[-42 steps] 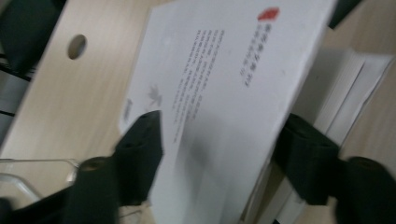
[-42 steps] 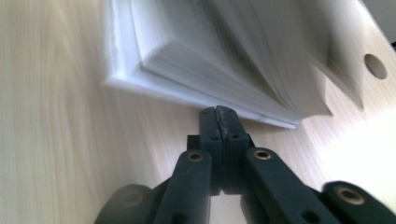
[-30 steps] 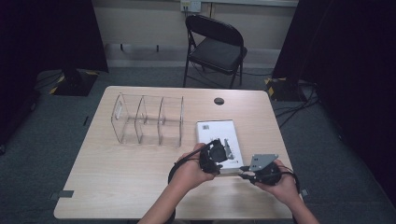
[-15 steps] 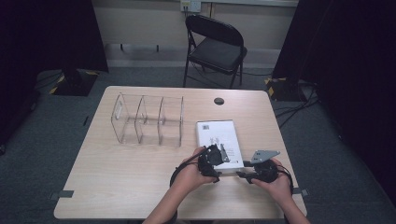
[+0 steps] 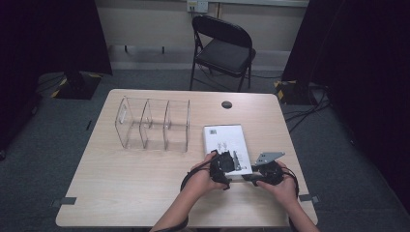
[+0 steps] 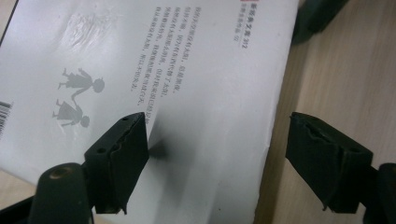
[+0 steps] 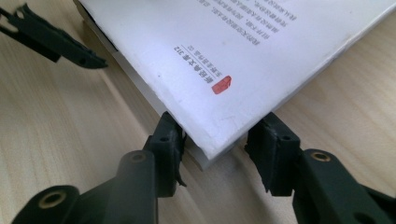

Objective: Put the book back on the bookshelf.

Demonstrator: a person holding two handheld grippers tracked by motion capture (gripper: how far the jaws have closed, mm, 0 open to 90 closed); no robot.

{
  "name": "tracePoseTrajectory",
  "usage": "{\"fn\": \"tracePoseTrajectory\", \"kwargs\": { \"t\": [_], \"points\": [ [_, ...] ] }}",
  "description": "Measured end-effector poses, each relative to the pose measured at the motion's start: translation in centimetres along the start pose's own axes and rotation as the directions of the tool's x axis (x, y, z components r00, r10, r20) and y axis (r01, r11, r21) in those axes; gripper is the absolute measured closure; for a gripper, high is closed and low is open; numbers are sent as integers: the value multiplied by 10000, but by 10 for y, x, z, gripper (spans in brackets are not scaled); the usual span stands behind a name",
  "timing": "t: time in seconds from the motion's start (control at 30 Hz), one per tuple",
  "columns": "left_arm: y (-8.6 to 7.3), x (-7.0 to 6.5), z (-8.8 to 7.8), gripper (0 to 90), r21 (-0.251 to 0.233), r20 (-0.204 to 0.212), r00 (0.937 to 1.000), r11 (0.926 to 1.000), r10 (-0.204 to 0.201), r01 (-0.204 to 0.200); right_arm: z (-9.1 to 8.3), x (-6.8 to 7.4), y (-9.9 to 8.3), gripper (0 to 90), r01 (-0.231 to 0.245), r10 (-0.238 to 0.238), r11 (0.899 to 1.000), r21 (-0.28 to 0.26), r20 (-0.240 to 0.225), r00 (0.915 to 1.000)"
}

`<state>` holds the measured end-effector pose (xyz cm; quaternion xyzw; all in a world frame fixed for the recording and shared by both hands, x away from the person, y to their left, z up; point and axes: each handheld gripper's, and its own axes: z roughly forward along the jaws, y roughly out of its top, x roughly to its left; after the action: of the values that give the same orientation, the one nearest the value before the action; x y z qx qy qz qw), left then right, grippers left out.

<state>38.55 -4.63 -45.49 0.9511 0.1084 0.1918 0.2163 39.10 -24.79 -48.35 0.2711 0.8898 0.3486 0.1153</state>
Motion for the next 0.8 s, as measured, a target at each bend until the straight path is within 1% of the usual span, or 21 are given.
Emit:
{"fn": "tracePoseTrajectory", "kwargs": {
  "t": [0.03, 0.07, 0.1, 0.13, 0.17, 0.23, 0.27, 0.3, 0.33, 0.37, 0.4, 0.43, 0.47, 0.6, 0.63, 0.67, 0.7, 0.73, 0.77, 0.8],
  "points": [
    [1, -3, 2, 172, 46, -74, 9999, 9999, -90, 91, -1, 2, 1, 584, 59, -59, 10000, 29, 107, 9999],
    [1, -3, 1, 149, 141, -112, 9999, 9999, -73, 75, -3, 3, 2, 612, 232, -233, 9997, 12, 197, 9995],
    [2, -2, 0, 150, 241, -241, 9996, 9996, 163, -157, -3, 3, 2, 632, 355, -354, 9994, -60, 241, 9991],
    [2, -2, 0, 156, 40, -196, 9998, 10000, -63, 64, -5, 4, 3, 640, 342, -340, 9994, -80, 220, 9992],
    [2, -1, -1, 154, -121, -234, 9996, 9998, -149, 146, -7, 5, 5, 654, 408, -406, 9991, -96, 214, 9989],
    [2, -1, -2, 145, -340, -242, 9993, 9990, -284, 276, -12, 6, 8, 676, 487, -477, 9984, -302, 309, 9984],
    [3, -1, -2, 108, -417, -213, 9995, 9989, -245, 236, -14, 6, 11, 686, 531, -518, 9977, -418, 306, 9982],
    [4, -2, -1, 88, -544, -343, 9992, 9984, -188, 169, -16, 7, 12, 701, 520, -508, 9972, -536, 239, 9984],
    [4, -1, 0, 88, -456, -499, 9988, 9990, -13, -9, -17, 7, 14, 713, 591, -583, 9967, -560, 163, 9982],
    [4, -1, 1, 86, -582, -647, 9979, 9983, -84, 46, -18, 8, 16, 718, 700, -691, 9965, -447, 216, 9974],
    [4, 0, 1, 91, -645, -762, 9969, 9978, -198, 149, -18, 9, 17, 721, 785, -776, 9958, -463, 201, 9968],
    [4, 2, 1, 121, -702, -883, 9958, 9973, -254, 193, -19, 9, 18, 724, 717, -708, 9961, -522, 185, 9973],
    [3, 2, 1, 138, -899, -835, 9954, 9952, -472, 396, -19, 9, 18, 725, 672, -664, 9962, -553, 163, 9977],
    [4, 3, 2, 152, -980, -1040, 9932, 9943, -515, 413, -20, 8, 18, 727, 500, -496, 9962, -709, 84, 9987],
    [4, 2, 3, 145, -1061, -1135, 9917, 9932, -610, 489, -21, 9, 19, 727, 484, -477, 9964, -702, 112, 9988],
    [4, 2, 3, 141, -1069, -1244, 9907, 9934, -545, 413, -21, 9, 20, 728, 497, -490, 9960, -746, 114, 9987],
    [5, 1, 4, 133, -1111, -1348, 9889, 9927, -619, 470, -22, 9, 20, 727, 475, -466, 9959, -769, 140, 9988],
    [5, 1, 5, 98, -1136, -1374, 9883, 9922, -661, 505, -23, 9, 22, 727, 431, -419, 9953, -872, 149, 9990],
    [6, 1, 6, 90, -1069, -1482, 9874, 9935, -551, 394, -23, 10, 22, 727, 409, -396, 9953, -878, 170, 9991],
    [6, 1, 7, 91, -1110, -1549, 9863, 9930, -575, 405, -24, 10, 23, 727, 431, -415, 9953, -867, 206, 9989]
  ]
}}
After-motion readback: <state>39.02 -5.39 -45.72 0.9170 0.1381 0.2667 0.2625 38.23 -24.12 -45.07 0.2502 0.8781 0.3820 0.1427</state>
